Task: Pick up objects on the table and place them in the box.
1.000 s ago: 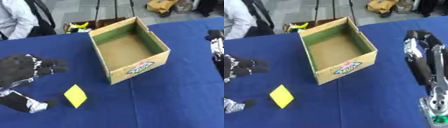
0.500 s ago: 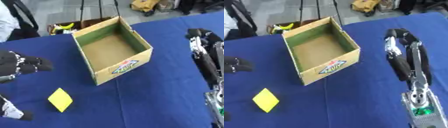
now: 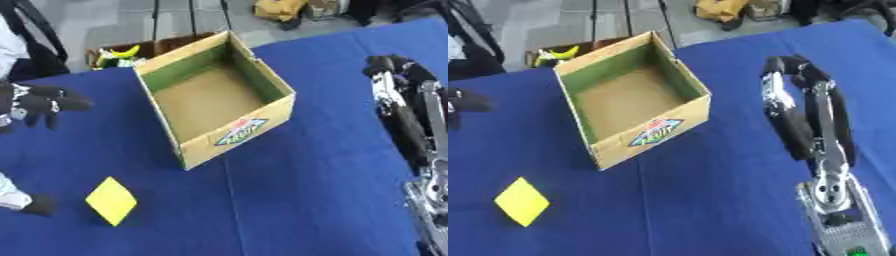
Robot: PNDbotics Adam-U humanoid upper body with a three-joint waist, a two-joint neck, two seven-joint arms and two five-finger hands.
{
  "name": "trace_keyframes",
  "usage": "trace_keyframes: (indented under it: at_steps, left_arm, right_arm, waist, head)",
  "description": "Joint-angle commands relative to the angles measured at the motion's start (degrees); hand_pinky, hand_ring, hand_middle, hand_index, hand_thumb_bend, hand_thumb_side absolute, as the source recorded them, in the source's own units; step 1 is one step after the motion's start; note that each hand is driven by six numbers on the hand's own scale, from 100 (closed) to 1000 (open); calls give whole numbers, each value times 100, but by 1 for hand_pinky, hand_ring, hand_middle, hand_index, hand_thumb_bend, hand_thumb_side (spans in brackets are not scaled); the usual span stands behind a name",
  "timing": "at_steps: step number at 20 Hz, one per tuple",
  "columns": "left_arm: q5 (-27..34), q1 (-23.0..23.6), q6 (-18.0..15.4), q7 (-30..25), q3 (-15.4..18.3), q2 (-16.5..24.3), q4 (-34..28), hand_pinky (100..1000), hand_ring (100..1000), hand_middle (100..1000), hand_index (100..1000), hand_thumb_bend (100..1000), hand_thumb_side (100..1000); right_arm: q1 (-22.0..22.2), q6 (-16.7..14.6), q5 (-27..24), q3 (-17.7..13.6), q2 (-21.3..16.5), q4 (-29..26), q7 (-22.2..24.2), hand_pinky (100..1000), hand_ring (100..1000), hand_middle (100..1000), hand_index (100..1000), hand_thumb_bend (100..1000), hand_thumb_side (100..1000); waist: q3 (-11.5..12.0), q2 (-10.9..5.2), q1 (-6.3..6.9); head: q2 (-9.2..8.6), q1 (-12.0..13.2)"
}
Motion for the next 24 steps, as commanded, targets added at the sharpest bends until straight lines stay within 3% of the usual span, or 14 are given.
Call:
trace_keyframes:
  at_steps: [1,6,18,24]
  left_arm:
    - [-307,-80,-991,-1019,-6,159,30,484,627,892,986,900,734]
    - [-928,-102,-927,-913,-176,125,219,482,618,886,983,931,751]
    - [-1409,-242,-1062,-1173,-466,-79,647,508,648,924,1000,961,715]
    - [-1782,-300,-1336,-1175,-597,-130,779,546,690,966,1000,941,616]
  right_arm:
    - [-78,-11,-39,6,-98,-84,13,938,1000,638,753,100,775]
    - [-75,-8,-37,3,-91,-83,10,938,1000,637,753,100,775]
    - [-65,-5,-50,4,-84,-78,17,940,1000,637,752,100,775]
    - [-57,-7,-56,5,-84,-79,24,940,1000,636,751,100,775]
  waist:
    - [-2,-108,-20]
    - [-22,-101,-14]
    - [-53,-78,-4]
    - [-69,-75,9]
  head:
    - [-39,-2]
    - [-41,25]
    - [-29,43]
    - [-28,52]
